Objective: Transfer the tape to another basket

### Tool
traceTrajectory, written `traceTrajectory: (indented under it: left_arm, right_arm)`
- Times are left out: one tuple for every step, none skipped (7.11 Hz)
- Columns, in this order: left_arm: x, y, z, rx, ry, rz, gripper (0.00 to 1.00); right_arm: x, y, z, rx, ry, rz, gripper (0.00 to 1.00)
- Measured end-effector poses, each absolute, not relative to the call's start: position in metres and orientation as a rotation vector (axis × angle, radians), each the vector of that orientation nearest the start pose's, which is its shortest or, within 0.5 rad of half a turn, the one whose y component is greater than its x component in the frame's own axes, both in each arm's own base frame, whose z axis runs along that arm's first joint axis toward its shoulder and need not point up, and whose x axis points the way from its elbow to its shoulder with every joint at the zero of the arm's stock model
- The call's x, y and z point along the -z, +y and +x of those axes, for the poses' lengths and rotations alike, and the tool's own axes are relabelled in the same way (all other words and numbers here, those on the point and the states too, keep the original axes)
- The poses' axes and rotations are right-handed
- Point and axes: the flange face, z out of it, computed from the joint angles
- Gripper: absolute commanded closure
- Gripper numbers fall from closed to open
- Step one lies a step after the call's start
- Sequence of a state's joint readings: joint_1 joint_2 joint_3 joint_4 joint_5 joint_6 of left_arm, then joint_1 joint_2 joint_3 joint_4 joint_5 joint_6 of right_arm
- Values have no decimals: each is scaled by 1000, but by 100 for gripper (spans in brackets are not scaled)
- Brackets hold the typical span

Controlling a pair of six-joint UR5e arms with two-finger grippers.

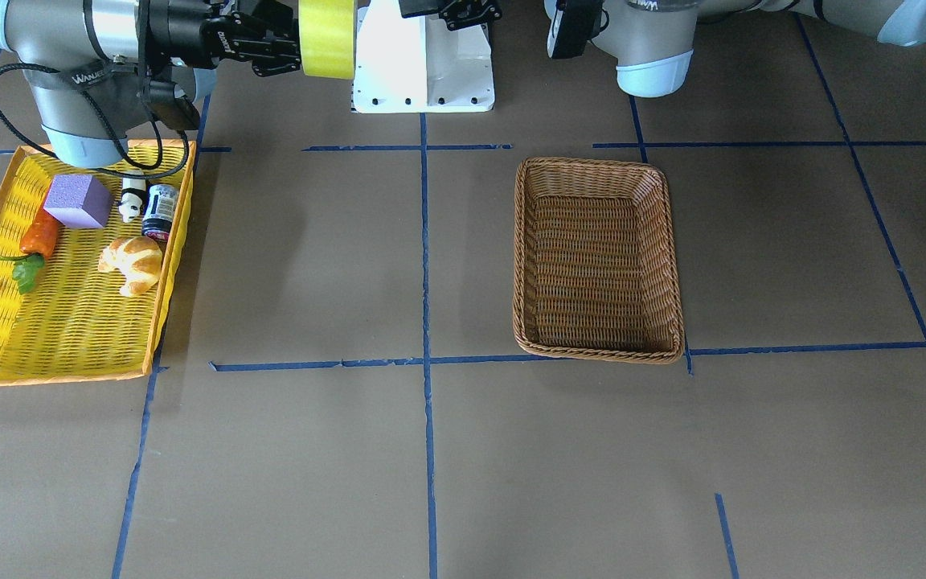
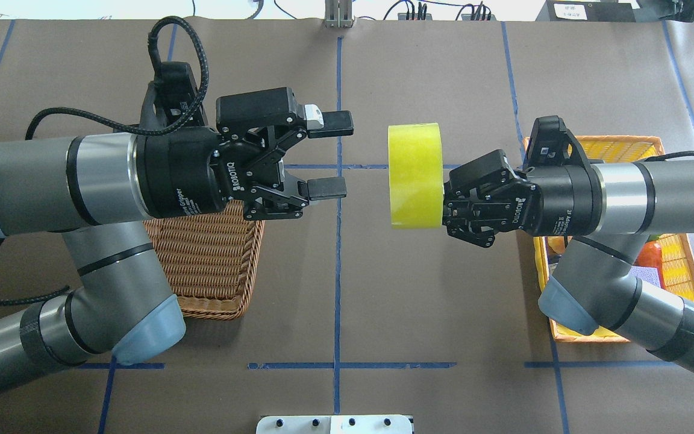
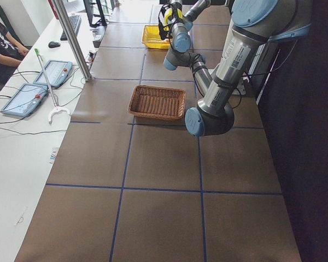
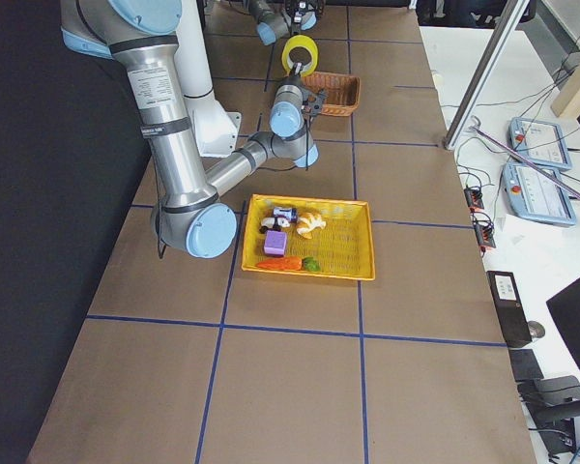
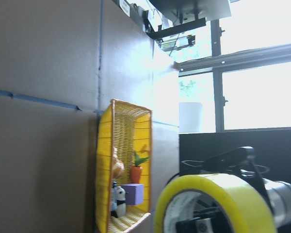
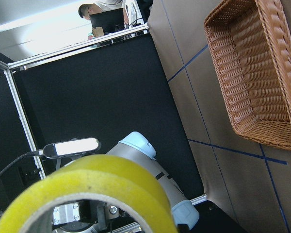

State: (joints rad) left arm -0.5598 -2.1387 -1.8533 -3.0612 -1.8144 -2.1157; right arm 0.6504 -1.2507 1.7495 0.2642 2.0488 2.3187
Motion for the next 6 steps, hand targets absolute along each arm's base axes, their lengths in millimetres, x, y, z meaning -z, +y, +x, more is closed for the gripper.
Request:
traceTrajectory:
  left_arm:
    - [-86, -350, 356, 277, 2333, -105, 2]
    - [-85, -350, 358, 283, 2338, -105, 2]
    - [-84, -349, 361, 295, 2342, -107, 2]
    - [-84, -347, 365, 301, 2344, -112, 3]
    - [-84, -345, 368, 302, 2345, -119, 5]
    - [-84, -342, 370, 300, 2345, -127, 7]
  right_arm:
    - [-247, -352, -326, -182, -2223, -347, 100]
    - [-247, -348, -330, -171, -2226, -359, 99]
    - [-245, -343, -335, -157, -2229, -374, 99]
    - [-242, -339, -340, -146, -2234, -384, 99]
    - [-240, -337, -343, -140, -2236, -391, 99]
    - [-239, -335, -345, -140, -2238, -396, 99]
